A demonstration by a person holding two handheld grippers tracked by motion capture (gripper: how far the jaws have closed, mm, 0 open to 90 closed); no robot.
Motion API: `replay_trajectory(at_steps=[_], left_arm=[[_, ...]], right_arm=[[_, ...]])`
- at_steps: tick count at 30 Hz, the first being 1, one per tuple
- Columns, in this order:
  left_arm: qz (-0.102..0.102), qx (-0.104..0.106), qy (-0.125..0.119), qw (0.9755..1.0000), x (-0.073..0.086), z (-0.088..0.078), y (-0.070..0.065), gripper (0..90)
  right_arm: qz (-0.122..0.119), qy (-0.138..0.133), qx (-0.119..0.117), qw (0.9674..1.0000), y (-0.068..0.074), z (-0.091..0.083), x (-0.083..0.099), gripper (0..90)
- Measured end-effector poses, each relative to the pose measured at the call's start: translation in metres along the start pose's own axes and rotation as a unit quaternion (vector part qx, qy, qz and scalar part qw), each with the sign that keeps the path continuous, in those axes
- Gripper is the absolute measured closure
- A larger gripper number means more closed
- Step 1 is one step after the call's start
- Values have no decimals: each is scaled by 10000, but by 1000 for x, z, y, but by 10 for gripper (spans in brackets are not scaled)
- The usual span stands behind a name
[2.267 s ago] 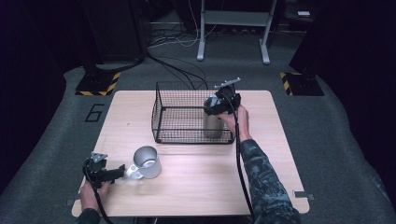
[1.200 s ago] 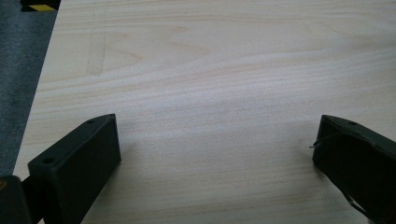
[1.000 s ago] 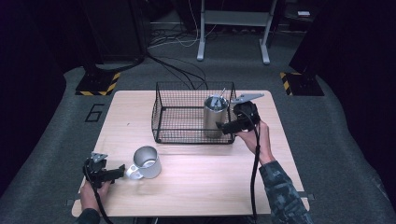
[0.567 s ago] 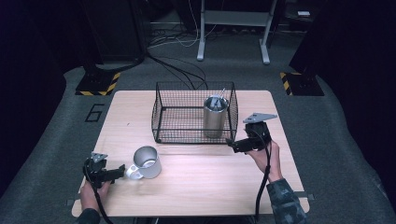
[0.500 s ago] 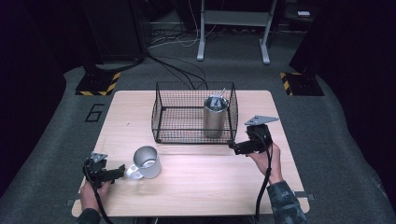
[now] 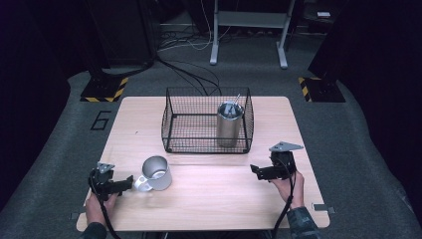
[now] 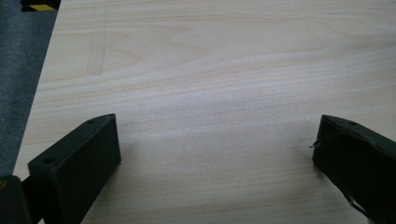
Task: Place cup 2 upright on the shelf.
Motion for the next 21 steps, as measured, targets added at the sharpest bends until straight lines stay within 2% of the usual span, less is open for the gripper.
replay_trajectory(at_steps=[3, 11, 12, 17, 21], left_arm=[[0, 0, 2, 10000, 0, 0, 0, 6], [37, 40, -9, 10000, 0, 0, 0, 6], [38, 43, -8, 10000, 0, 0, 0, 5], [-160, -133, 32, 9998, 2, -2, 3, 0], [-39, -132, 94, 9999, 2, -3, 5, 1]], right_arm=[[88, -59, 114, 9999, -7, 4, 14, 5], [313, 47, 339, 9989, -30, 21, 50, 2], [289, 53, 464, 9985, -36, 24, 56, 1], [297, -5, 585, 9978, -45, 28, 65, 0], [233, 43, 689, 9973, -50, 29, 68, 0]])
Point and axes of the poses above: each handheld gripper's, and its own axes: z roughly forward along the jaws, x roughly out of its underside, y roughly to its left, the point moved 2 cm from there along z, roughly forward along the jaws, and after that the axes turned 14 degrees about z, right-handed, at the moved point
